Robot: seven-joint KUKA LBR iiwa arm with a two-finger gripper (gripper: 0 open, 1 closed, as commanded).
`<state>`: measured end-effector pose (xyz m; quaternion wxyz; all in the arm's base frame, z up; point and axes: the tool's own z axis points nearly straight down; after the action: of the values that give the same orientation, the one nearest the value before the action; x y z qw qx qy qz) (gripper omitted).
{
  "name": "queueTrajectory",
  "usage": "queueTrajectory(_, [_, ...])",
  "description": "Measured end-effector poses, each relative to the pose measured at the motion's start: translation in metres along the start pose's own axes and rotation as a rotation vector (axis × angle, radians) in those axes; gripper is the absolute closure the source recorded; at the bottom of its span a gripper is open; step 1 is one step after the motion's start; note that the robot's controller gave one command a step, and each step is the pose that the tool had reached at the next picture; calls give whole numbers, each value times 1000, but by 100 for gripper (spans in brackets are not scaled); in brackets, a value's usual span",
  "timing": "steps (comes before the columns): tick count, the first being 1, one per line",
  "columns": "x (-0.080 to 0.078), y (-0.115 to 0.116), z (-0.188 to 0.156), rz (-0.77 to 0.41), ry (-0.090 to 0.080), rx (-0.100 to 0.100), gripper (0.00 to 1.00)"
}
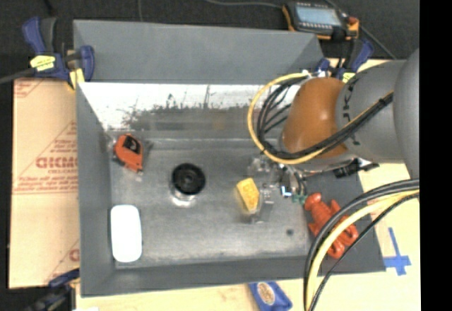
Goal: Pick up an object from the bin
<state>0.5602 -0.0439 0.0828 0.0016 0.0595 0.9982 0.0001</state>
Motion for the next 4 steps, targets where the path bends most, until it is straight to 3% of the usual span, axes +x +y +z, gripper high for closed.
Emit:
queueTrajectory(1, [-5,0,12,-67,-1,1,100])
queueTrajectory(4, [-5,-1,7,-68,1,1,100])
